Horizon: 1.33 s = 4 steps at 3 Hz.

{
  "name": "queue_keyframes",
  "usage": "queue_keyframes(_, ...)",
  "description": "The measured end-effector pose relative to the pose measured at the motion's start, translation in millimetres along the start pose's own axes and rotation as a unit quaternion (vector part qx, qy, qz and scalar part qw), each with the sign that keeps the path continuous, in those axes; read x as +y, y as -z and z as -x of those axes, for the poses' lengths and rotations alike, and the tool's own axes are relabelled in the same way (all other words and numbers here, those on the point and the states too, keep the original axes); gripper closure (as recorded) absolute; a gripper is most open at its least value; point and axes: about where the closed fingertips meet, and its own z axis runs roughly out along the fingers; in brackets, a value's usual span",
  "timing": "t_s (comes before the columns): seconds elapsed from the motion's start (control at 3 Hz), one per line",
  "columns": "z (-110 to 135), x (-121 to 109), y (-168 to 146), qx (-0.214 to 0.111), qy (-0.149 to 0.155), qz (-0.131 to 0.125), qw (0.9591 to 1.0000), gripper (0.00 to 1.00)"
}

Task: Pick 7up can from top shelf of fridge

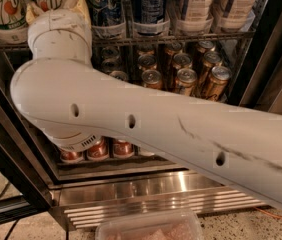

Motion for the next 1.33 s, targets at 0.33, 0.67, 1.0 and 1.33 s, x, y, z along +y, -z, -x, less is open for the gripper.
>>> queue_keyframes(0.33,-2.0,6.1,-2.3,0.004,-0.012,0.009,0.9999,0.61)
queue_keyframes(0.67,-3.6,11.5,-3.6,0.008,-0.021,0.019,0.9996,0.84)
queue_keyframes(1.0,-3.2,12.1,-2.1,0.009,-0.025,0.022,0.9994,1.0)
queue_keyframes(1.33,-3.2,12.2,-2.0,0.009,-0.025,0.022,0.9994,1.0)
